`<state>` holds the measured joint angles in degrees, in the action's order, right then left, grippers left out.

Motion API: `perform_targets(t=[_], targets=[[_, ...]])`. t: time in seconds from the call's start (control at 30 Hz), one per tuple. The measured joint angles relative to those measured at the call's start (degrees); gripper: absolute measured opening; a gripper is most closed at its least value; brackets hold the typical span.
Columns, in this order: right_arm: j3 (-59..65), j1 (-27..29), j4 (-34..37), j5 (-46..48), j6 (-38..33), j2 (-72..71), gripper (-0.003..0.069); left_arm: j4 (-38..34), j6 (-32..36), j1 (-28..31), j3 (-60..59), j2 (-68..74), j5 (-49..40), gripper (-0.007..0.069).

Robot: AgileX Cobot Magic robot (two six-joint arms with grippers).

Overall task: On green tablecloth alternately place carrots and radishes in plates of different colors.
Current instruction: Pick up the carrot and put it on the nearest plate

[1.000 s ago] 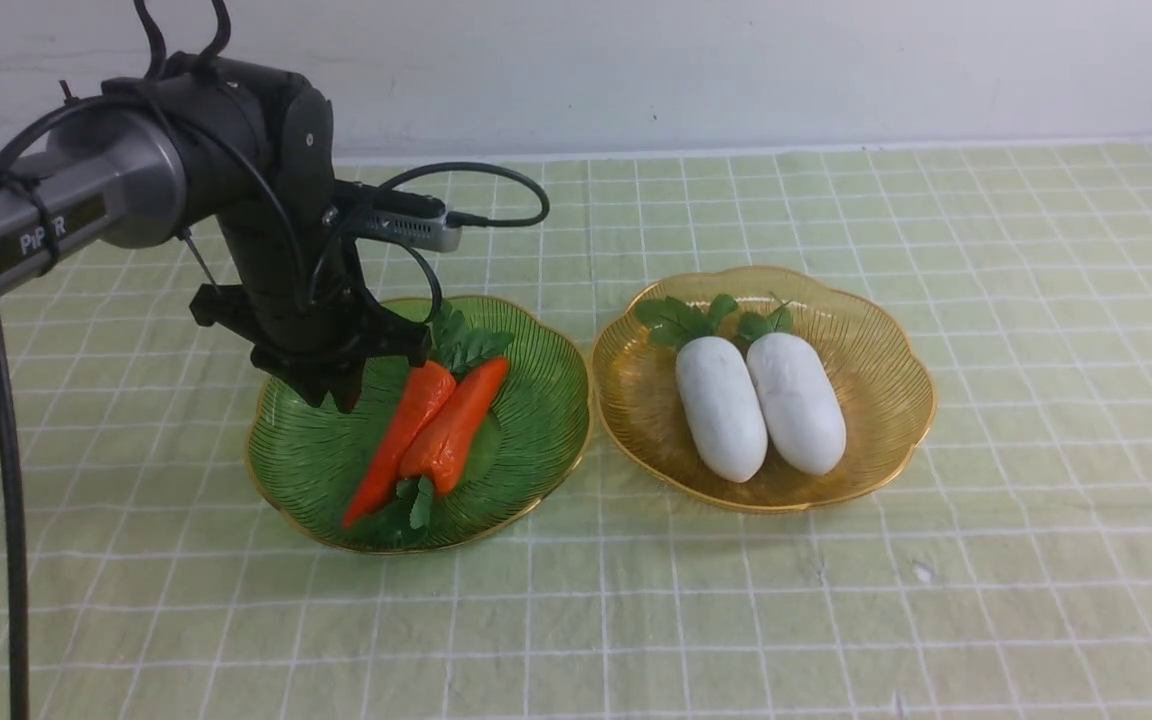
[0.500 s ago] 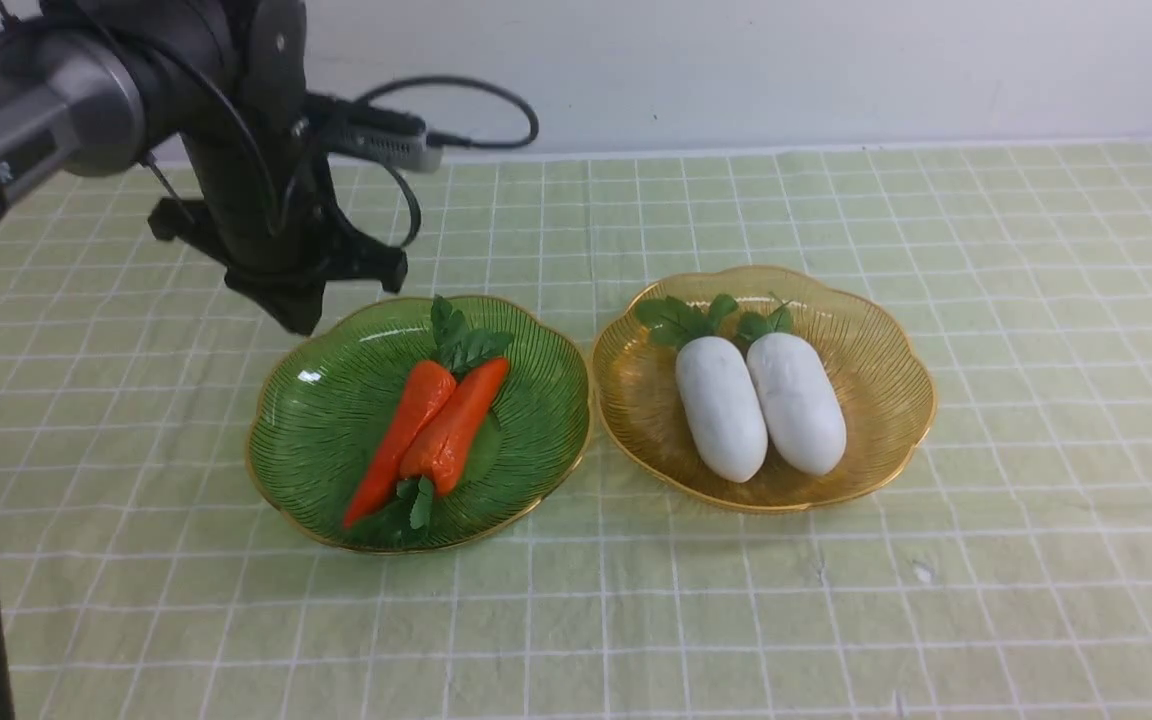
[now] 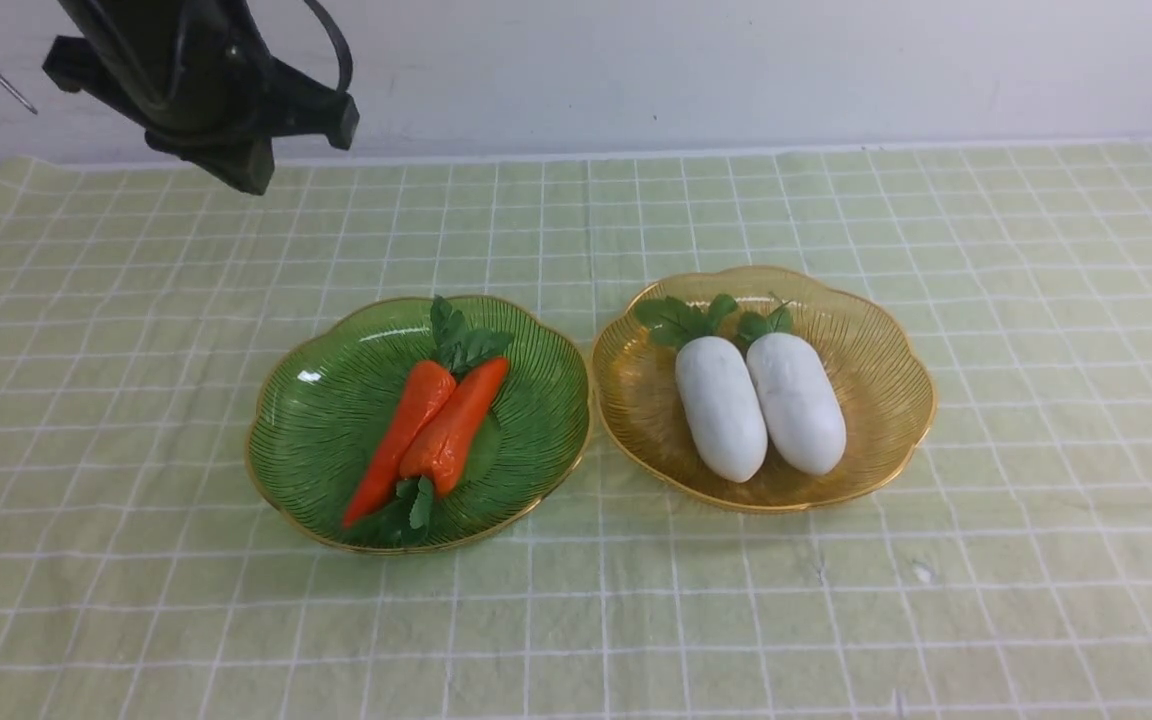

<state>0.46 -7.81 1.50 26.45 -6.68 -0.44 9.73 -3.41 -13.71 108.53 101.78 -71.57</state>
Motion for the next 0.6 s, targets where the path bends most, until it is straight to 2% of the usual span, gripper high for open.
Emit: perform_targets(t=[0.4,0.6], targets=[[0.6,4.6,0.0,-3.6,0.1,0.0,-0.0015,-6.6,1.2,0.0,-0.3,-15.8,-0.5,-0.0008],[0.6,4.6,0.0,-3.6,0.1,0.0,-0.0015,-7.9,4.8,0.0,-8.9,-27.7,-0.6,-0.0008]])
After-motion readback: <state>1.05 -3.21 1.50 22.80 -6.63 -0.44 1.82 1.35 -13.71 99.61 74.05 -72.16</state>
